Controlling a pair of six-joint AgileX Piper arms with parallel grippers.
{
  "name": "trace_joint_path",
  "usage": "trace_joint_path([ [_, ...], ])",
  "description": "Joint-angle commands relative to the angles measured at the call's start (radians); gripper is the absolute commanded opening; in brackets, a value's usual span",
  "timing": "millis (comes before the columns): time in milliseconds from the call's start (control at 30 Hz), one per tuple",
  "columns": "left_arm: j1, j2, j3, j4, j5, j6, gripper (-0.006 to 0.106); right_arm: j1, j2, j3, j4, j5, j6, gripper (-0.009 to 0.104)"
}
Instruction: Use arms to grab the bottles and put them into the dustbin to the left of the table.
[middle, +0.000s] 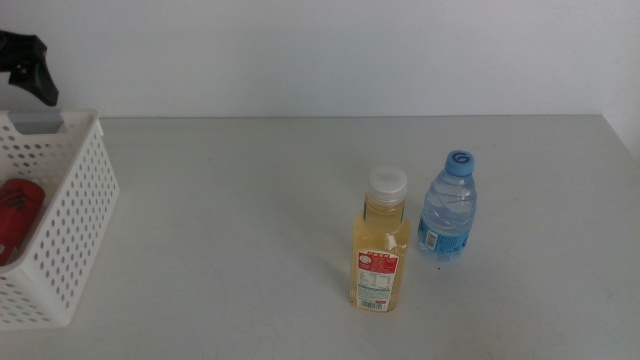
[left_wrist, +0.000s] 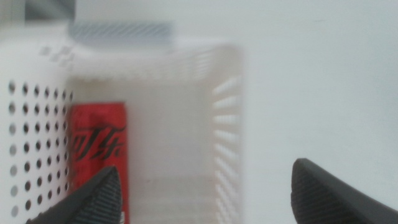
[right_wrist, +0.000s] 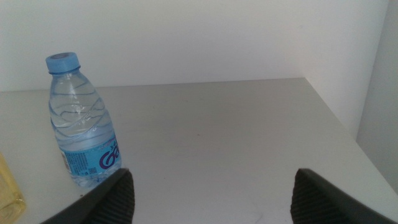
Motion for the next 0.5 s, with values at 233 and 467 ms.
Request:
trace_joint_path([
  [233,-0.263,-0.33,0.126,-0.037,-0.063,0.057,0.093,-0.006,-0.022,-0.01,-0.008,-0.082,-0.004,0.064],
  [467,-0.482,-0.608,0.507,-0.033,-0.461,0.075,0.093,-0.006,-0.022,-0.01,-0.008,-0.082,-0.004,0.064],
])
